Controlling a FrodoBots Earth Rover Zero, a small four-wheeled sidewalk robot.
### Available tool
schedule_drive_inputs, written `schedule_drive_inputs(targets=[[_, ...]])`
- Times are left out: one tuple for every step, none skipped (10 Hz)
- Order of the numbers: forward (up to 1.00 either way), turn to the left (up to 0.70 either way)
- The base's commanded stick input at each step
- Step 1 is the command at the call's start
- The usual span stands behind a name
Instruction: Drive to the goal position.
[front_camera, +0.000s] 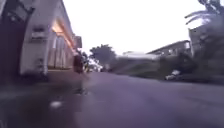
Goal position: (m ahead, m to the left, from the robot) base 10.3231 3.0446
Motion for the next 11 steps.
schedule_drive_inputs(targets=[[0.7, 0.0], [0.7, 0.0], [0.7, 0.0], [0.7, 0.0], [0.7, 0.0], [0.7, 0.0], [0.7, 0.0], [0.7, 0.0], [0.7, 0.0], [0.7, 0.0], [0.7, 0.0]])
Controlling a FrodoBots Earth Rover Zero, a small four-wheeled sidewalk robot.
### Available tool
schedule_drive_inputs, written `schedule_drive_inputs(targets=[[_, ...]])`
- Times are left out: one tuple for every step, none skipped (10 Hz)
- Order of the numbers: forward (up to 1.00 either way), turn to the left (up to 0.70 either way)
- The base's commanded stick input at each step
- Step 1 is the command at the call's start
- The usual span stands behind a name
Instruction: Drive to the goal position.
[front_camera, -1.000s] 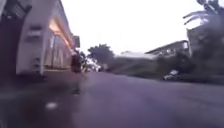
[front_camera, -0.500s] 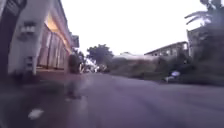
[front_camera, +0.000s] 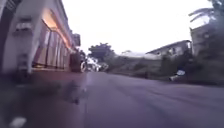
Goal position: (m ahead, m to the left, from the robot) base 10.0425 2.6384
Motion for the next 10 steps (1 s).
schedule_drive_inputs(targets=[[0.7, 0.0], [0.7, 0.0], [0.7, 0.0], [0.7, 0.0], [0.7, 0.0], [0.7, 0.0], [0.7, 0.0], [0.7, 0.0], [0.7, 0.0], [0.7, 0.0]])
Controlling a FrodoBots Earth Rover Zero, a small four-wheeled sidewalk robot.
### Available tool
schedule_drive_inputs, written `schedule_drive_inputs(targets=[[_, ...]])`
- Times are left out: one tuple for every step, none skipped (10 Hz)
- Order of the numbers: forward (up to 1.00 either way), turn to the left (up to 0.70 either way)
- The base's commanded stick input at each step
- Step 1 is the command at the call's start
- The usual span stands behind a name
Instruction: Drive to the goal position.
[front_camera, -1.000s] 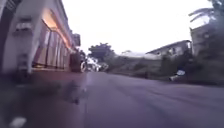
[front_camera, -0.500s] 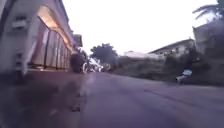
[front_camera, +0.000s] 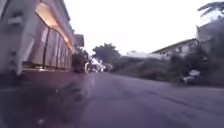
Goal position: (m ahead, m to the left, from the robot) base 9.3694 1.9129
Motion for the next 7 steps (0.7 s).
schedule_drive_inputs(targets=[[0.7, 0.0], [0.7, 0.0], [0.7, 0.0], [0.7, 0.0], [0.7, 0.0], [0.7, 0.0], [0.7, 0.0]])
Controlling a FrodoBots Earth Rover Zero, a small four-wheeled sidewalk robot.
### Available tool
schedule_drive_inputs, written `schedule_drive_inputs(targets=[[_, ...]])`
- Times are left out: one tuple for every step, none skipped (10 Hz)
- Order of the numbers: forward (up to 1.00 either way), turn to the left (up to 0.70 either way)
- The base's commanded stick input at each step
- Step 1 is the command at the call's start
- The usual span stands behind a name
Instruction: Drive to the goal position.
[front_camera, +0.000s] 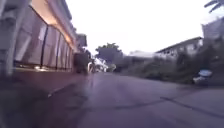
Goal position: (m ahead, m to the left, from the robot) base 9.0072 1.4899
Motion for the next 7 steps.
schedule_drive_inputs(targets=[[0.7, 0.0], [0.7, 0.0], [0.7, 0.0], [0.7, 0.0], [0.7, 0.0], [0.7, 0.0], [0.7, 0.0]])
